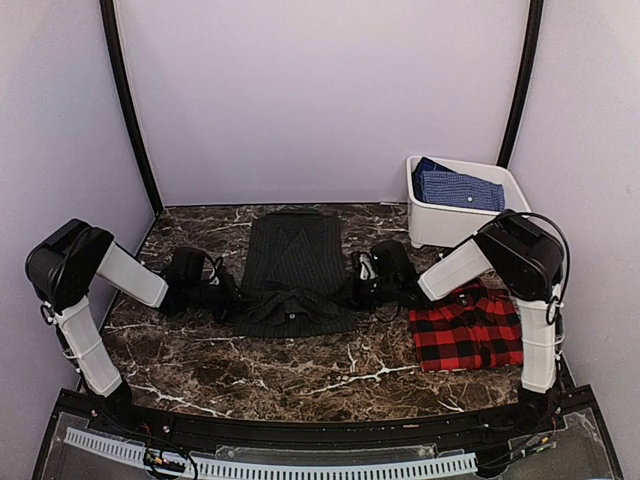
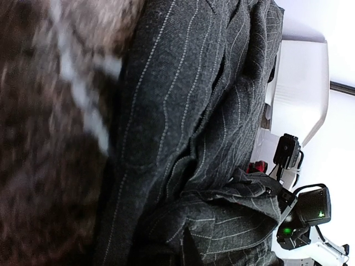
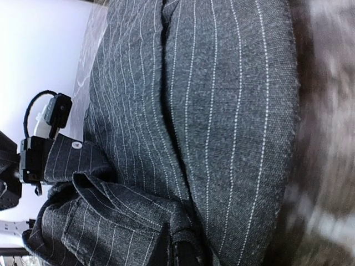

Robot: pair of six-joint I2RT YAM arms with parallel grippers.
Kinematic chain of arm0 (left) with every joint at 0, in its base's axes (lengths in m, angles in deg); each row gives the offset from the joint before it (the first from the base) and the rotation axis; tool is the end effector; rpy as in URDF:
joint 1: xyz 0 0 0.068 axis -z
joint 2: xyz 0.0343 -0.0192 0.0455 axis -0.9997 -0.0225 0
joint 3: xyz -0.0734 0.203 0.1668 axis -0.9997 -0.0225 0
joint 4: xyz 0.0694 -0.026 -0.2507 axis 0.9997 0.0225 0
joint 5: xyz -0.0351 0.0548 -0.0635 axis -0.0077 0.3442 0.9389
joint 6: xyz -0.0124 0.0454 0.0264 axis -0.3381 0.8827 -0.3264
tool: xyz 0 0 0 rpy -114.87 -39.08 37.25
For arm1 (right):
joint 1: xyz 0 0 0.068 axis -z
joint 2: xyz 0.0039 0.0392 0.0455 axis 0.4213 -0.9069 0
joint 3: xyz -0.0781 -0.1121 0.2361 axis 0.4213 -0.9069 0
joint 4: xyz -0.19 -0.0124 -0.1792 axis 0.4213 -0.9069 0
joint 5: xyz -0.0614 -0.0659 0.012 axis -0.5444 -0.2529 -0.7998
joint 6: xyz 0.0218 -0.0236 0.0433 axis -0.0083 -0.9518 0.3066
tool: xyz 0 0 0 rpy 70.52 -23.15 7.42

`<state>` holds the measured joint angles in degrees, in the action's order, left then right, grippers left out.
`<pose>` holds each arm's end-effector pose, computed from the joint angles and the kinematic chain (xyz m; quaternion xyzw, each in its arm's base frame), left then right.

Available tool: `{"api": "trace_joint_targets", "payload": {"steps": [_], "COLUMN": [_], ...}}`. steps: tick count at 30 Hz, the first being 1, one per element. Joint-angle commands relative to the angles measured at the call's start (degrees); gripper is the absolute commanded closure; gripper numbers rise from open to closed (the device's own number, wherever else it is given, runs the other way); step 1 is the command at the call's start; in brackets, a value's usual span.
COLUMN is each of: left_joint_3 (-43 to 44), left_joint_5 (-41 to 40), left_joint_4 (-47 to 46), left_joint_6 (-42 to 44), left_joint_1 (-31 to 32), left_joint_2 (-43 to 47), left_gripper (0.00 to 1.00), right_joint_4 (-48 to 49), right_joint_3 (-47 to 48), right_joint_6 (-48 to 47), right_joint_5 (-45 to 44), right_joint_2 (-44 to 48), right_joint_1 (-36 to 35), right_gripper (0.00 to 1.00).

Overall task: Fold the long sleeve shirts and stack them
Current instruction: Move the 2/3-rectangle-folded shirt to the center of the board.

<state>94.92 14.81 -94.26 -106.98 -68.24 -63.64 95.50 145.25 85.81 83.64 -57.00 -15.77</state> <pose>0.2911 -0.1296 0.1124 -0.2003 0.8339 -0.4906 0.1544 0.3062 0.2827 0.1000 -0.0074 0.8654 0.4664 0.1828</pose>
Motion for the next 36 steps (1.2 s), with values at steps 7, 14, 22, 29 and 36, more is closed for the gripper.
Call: {"api": "trace_joint_targets", "payload": {"steps": [7,14,22,29,36], "left_joint_3": [-12.1,-9.75,-5.99,-3.66,-1.47], "left_joint_5": [-5.61,-7.49,-6.75,-5.9,-4.12], "left_joint_4": [9.35,17.11,16.6,16.1,15.08], "left_joint_6": [-1.41,1.17,2.46,2.98,4.45], "left_joint_1": [6.79,6.95,6.91,5.21,3.31], "left_joint_2": [24.4,31.79,28.24,25.31,21.7], "left_gripper": [1.0,1.0,1.0,1.0,1.0], "right_joint_4": [-1.98,-2.21,-1.22,-0.2,-0.13], "right_joint_3": [-16.05,-16.24,-15.6,-14.87,-13.88], "right_joint_6": [2.34,2.04,1.96,1.81,1.28], "right_joint_5": [-4.61,-6.73,-7.42,-7.19,-6.99], "right_joint_2": [15.32,20.41,20.21,20.26,19.36], "right_joint_1": [-7.15,-7.39,-6.75,-5.27,-3.52], "right_gripper": [1.0,1.0,1.0,1.0,1.0]}}
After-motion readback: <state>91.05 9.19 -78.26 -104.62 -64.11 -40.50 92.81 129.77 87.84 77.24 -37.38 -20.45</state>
